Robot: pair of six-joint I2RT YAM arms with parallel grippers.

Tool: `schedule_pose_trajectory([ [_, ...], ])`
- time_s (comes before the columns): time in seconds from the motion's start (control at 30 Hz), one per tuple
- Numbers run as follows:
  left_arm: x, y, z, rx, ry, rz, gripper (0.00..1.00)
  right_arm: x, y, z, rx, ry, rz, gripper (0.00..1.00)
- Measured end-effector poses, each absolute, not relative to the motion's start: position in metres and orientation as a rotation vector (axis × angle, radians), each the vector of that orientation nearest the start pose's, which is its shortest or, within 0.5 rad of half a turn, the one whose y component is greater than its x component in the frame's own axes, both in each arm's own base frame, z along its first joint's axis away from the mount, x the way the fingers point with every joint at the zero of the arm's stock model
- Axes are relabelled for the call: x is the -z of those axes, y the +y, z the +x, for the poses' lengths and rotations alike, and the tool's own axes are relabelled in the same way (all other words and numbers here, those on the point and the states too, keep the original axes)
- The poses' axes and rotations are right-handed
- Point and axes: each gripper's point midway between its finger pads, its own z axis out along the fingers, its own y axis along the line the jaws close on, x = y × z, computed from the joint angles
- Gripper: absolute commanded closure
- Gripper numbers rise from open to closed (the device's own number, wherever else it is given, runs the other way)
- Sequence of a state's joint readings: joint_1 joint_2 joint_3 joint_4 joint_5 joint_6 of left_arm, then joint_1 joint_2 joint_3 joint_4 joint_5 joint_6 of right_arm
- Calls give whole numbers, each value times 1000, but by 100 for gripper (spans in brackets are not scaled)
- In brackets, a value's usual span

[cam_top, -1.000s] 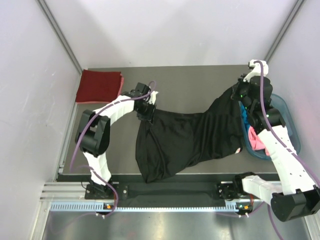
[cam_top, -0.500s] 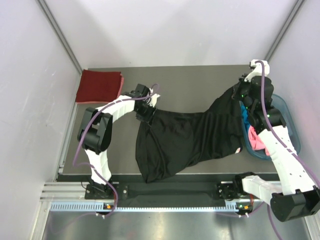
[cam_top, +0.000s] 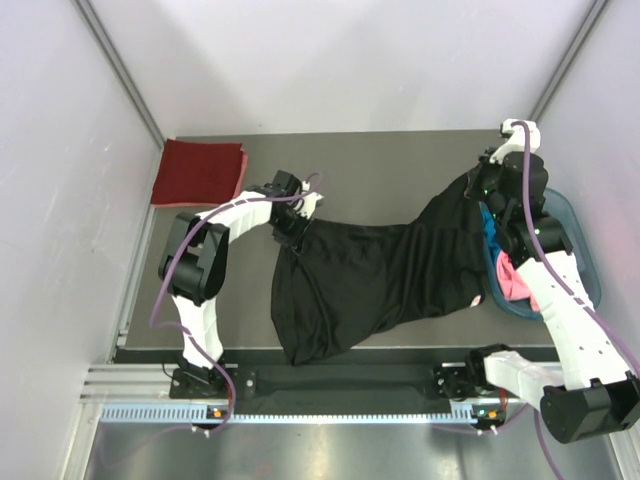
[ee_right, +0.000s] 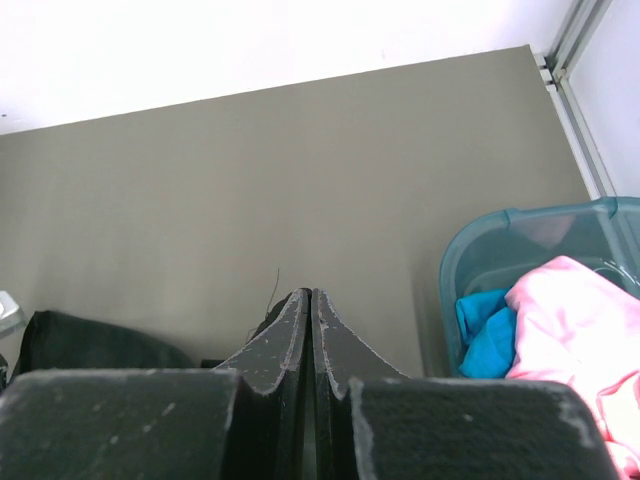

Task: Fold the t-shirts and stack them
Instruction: Flatten the tshirt out

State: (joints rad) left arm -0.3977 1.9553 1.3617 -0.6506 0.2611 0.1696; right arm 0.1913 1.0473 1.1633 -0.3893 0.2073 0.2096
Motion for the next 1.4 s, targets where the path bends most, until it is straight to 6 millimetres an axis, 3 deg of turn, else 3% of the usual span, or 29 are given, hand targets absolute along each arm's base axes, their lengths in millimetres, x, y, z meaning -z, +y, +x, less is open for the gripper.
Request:
schedule_pose_trajectory([
  [0.13, -25, -188, 350, 411, 2686, 857, 83, -324, 40, 351, -90, 1832, 162, 100],
  [0.23, -25, -188, 349, 407, 2690, 860, 100, -324, 39, 351, -90, 1832, 164, 100],
  [0.5, -32, -186, 351, 380, 2689, 819, 100, -322, 40, 351, -97, 1836, 158, 100],
  [0.77, -73, -182, 360, 357, 2615, 693, 100, -322, 31, 351, -68, 1833, 185, 100],
  [0.8, -78, -182, 360, 363, 2608, 680, 98, -322, 29, 351, -64, 1832, 192, 100],
  [0.87, -83, -183, 360, 372, 2603, 655, 79, -322, 26, 351, -59, 1832, 198, 100],
  [0.97, -82, -184, 357, 389, 2619, 623, 70, -323, 26, 351, -60, 1829, 199, 100],
  [1.2, -57, -185, 330, 462, 2733, 523, 73, -333, 25, 344, -67, 1799, 200, 100],
  [1.4, -38, -183, 329, 439, 2793, 419, 71, -336, 25, 342, -72, 1791, 199, 100],
])
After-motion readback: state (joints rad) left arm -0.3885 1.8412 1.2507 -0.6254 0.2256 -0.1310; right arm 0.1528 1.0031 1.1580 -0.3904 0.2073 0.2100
